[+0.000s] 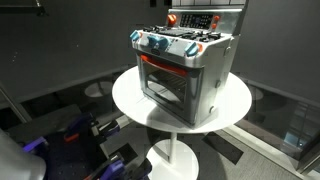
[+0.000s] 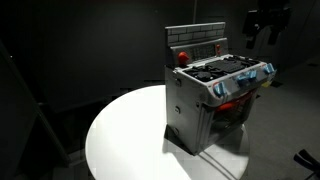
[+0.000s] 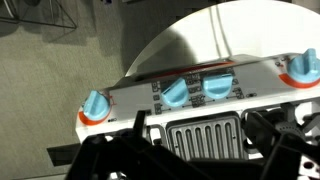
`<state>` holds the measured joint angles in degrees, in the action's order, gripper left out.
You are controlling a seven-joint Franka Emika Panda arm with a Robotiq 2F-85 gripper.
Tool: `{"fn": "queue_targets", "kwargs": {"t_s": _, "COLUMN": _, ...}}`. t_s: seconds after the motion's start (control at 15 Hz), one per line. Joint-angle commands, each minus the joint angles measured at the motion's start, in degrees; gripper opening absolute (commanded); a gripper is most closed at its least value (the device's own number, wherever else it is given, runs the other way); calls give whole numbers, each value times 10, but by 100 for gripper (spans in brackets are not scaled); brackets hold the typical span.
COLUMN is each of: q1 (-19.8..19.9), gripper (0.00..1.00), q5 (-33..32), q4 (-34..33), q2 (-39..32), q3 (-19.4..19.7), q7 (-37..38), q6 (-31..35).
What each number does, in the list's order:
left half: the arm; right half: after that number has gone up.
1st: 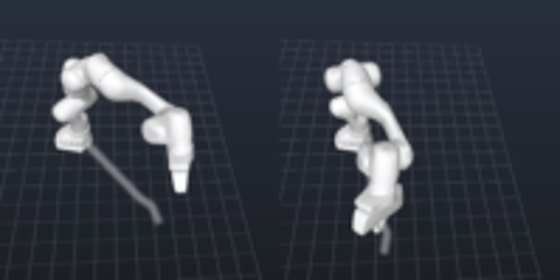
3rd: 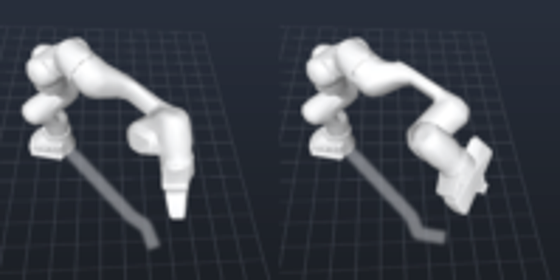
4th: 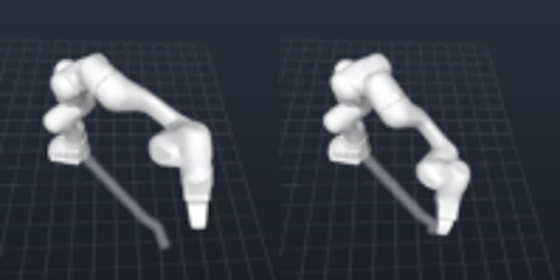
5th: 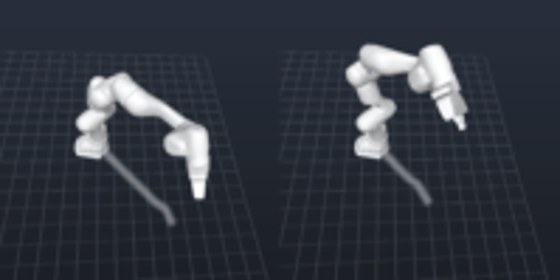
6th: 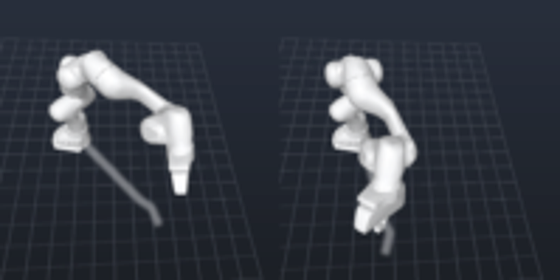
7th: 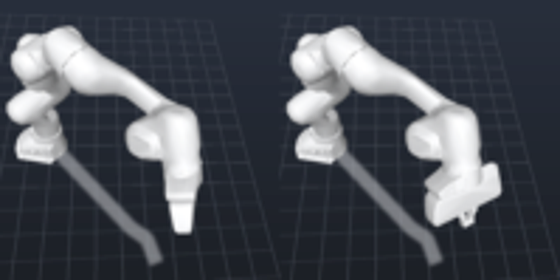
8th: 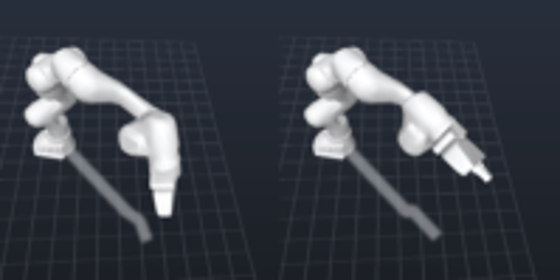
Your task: Press the right top button on the stove
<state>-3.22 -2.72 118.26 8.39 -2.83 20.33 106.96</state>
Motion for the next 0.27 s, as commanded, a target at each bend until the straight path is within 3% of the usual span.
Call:
{"fn": "queue_targets", "kwargs": {"t_s": 0.0, "q1": 6, "gripper": 100, "q5": 1, "q4": -1, "q2": 0, "q3": -6, "q7": -1, "q6": -2}}
{"fn": "queue_targets", "kwargs": {"t_s": 0.2, "q1": 5, "gripper": 100, "q5": 1, "q4": -1, "q2": -3, "q3": -6, "q7": -1, "q6": -2}}
